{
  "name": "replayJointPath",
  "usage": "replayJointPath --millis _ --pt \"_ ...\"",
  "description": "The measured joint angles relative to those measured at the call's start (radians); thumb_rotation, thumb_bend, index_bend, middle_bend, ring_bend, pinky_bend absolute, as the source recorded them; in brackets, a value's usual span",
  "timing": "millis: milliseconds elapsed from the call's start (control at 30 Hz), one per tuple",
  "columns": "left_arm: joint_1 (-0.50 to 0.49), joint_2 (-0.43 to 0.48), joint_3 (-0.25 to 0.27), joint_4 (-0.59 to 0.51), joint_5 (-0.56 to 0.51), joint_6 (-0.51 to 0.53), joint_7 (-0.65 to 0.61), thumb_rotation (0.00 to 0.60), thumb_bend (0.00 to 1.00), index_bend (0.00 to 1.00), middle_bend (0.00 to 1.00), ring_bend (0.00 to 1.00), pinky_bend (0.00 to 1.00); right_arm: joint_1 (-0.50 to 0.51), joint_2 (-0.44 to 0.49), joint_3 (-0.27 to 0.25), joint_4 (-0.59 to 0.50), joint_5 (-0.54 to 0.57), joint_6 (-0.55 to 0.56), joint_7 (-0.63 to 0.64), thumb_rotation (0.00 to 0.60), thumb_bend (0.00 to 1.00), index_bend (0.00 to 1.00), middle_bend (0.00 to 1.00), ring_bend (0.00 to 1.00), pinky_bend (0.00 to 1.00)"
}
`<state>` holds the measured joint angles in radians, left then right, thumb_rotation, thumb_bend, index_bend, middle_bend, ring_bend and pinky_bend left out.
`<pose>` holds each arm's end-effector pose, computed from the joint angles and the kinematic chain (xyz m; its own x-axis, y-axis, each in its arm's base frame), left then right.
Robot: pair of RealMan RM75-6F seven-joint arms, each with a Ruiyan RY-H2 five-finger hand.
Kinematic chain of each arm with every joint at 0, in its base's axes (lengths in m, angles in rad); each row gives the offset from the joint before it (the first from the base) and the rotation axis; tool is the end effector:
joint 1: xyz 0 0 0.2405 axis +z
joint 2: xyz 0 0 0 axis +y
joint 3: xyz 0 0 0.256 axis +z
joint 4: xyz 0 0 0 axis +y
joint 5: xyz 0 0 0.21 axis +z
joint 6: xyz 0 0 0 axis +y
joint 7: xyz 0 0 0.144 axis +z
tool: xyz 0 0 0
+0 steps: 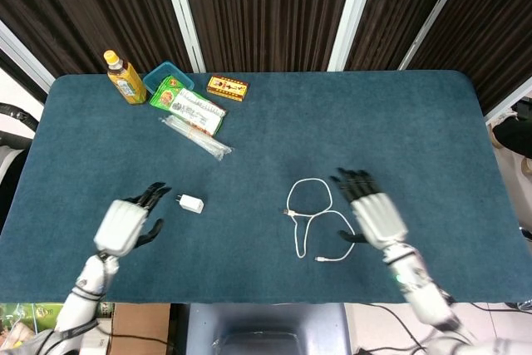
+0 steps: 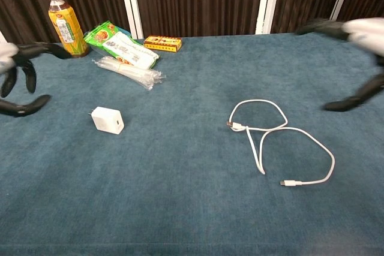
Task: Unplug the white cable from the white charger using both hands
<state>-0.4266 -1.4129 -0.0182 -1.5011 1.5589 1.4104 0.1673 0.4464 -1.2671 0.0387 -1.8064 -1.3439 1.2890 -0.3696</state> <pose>-0.2186 0.2601 0.0567 0.4051 -0.0282 0.9138 0.8365 -0.3919 -0.3829 -0.1999 -0.2557 0.0749 0.4509 -0.1138 0.8853 -0.8681 -0.2864 0.4053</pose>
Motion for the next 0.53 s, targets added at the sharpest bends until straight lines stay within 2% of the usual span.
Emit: replayJointPath --millis 100,267,367,533 --pt "0.07 0.057 0.046 0.012 0.051 0.103 -0.143 0.6 0.43 0.11 0.03 0.0 0.01 -0.092 0.068 -0.035 -0.031 -0.021 0.126 -0.014 0.6 0.26 0.0 0.0 0.0 0.0" --pt "0.208 0.104 0.097 0.126 0.089 0.267 -0.316 0.6 0.44 0.07 0.01 0.0 0.0 -0.262 0.107 -0.071 -0.014 -0.038 0.332 0.029 0.6 0.26 0.0 0.0 0.0 0.0" --pt "0.236 0.134 0.113 0.165 0.095 0.272 -0.332 0.6 0.44 0.05 0.0 0.0 0.0 -0.334 0.12 -0.085 0.033 -0.043 0.388 0.095 0.6 0.26 0.0 0.0 0.0 0.0" --pt "0.237 0.186 0.14 0.121 0.102 0.202 -0.314 0.6 0.43 0.05 0.0 0.0 0.0 -0.37 0.136 -0.095 0.064 -0.089 0.393 0.147 0.6 0.26 0.0 0.0 0.0 0.0"
